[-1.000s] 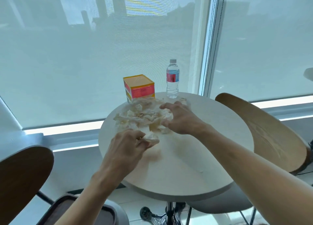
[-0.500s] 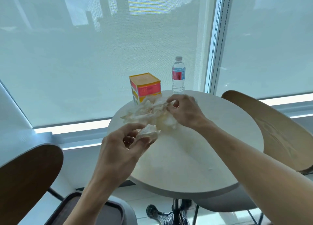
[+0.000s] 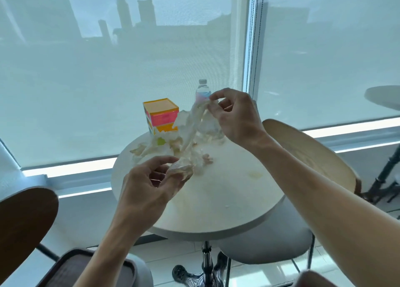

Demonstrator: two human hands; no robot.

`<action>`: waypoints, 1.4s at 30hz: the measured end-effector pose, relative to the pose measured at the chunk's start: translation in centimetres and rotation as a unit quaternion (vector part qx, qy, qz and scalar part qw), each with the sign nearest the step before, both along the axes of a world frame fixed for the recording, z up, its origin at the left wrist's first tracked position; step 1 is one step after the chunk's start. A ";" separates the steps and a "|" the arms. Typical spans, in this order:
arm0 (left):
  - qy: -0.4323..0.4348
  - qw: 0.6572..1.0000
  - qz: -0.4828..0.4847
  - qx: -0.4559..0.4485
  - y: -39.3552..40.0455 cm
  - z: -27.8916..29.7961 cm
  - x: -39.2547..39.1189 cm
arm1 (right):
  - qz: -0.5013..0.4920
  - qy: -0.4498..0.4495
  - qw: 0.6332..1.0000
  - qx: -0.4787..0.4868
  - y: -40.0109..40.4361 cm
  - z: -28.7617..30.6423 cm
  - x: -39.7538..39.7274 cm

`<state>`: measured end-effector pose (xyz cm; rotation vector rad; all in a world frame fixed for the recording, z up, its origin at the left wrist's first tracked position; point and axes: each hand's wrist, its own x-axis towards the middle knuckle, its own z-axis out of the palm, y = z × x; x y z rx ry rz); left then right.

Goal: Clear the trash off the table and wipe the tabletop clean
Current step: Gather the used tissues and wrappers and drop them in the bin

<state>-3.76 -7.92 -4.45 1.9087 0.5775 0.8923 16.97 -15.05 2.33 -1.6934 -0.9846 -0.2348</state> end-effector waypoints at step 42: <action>-0.027 0.983 -0.180 -0.033 -23.9 0.2 8.6 | -0.051 0.265 0.959 -0.086 -34.6 -20.5 1.8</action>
